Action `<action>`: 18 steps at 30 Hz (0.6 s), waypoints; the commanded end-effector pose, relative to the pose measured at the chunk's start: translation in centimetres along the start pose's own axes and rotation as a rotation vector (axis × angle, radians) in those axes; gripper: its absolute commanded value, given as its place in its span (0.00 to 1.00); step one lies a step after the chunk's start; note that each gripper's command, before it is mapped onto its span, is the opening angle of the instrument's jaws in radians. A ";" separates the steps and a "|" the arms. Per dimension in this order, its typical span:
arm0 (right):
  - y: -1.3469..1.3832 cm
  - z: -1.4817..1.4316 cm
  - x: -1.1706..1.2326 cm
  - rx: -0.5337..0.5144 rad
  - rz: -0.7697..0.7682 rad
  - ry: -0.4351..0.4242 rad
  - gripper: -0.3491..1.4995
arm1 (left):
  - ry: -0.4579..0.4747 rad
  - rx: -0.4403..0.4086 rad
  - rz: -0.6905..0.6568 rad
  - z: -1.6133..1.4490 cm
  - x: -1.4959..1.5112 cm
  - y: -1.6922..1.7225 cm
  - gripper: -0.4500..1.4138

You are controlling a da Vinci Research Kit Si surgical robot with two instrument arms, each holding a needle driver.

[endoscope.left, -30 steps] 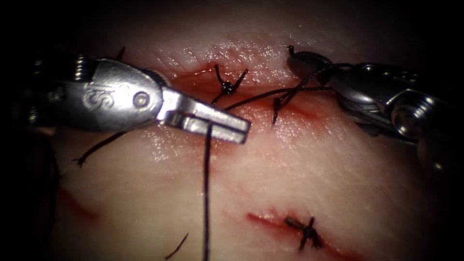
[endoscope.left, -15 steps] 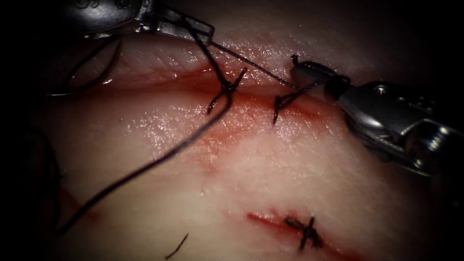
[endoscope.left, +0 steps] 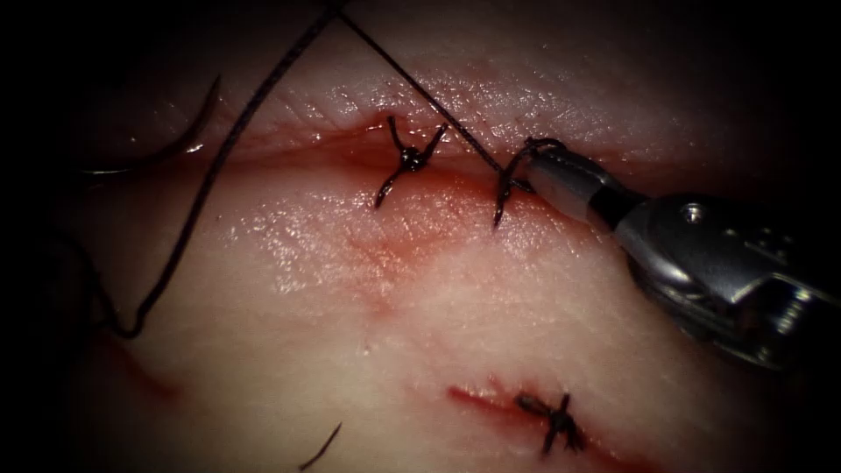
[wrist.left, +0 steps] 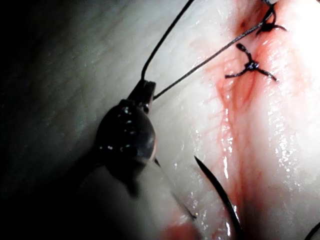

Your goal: Wound Closure

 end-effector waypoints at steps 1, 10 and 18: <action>-0.04 0.05 -0.01 0.008 -0.001 0.001 0.00 | 0.013 0.012 -0.005 -0.03 -0.03 -0.09 0.00; -0.15 -0.08 -0.03 0.026 -0.036 0.005 0.00 | 0.054 0.085 -0.053 -0.29 -0.05 -0.42 0.00; -0.22 -0.17 -0.15 0.041 -0.068 0.021 0.00 | 0.060 0.140 -0.076 -0.47 -0.20 -0.79 0.00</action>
